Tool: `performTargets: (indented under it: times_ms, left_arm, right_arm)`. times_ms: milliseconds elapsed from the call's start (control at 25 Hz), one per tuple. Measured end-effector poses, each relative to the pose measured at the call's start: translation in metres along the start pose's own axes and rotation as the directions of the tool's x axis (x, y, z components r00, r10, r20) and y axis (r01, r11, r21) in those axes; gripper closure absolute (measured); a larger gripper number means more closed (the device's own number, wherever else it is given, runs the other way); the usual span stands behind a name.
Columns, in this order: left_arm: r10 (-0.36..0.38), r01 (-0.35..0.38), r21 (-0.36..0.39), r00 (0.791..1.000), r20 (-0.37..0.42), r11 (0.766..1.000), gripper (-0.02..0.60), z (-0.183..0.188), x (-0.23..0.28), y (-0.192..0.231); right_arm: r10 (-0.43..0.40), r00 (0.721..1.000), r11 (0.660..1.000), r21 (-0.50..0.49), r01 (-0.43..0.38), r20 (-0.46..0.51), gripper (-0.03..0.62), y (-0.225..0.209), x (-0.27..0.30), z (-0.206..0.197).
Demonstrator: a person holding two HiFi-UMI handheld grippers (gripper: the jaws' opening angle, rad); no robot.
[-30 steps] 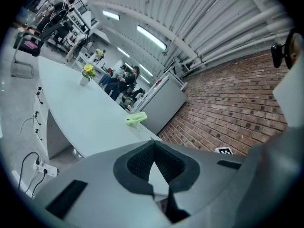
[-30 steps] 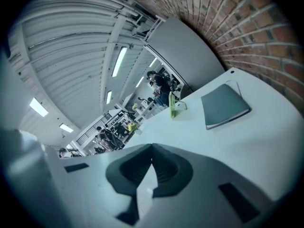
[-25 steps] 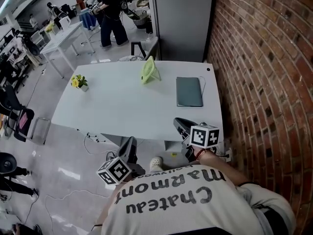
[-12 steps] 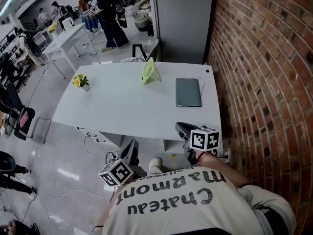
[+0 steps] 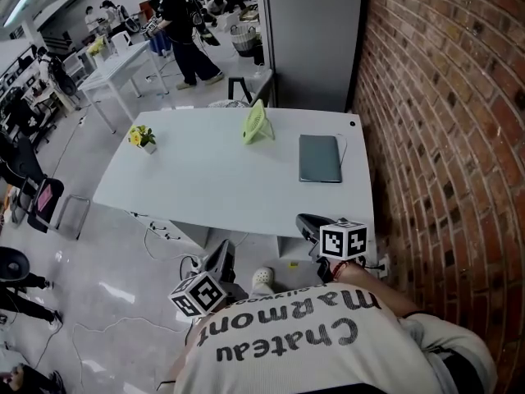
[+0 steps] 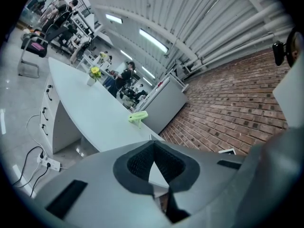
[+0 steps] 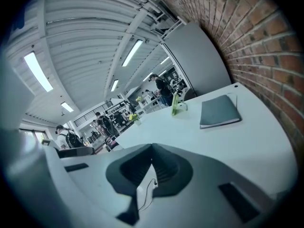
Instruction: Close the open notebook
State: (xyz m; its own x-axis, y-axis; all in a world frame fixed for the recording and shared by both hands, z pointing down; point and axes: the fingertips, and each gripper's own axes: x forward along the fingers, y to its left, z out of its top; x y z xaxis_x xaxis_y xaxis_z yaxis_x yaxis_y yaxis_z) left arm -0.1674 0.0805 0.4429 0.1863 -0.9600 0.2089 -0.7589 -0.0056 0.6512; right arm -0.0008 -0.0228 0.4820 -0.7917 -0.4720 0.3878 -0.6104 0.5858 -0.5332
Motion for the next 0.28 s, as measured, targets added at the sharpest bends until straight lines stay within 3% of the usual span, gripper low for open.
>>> performTargets:
  times_ms: [280]
  left_arm:
    - [-0.005, 0.005, 0.007, 1.000, -0.005, 1.000, 0.580, 0.0014, -0.0001, -0.0038]
  right_arm:
    - [-0.007, 1.000, 1.000, -0.001, 0.007, -0.005, 0.591, -0.0008, -0.0027, 0.0008]
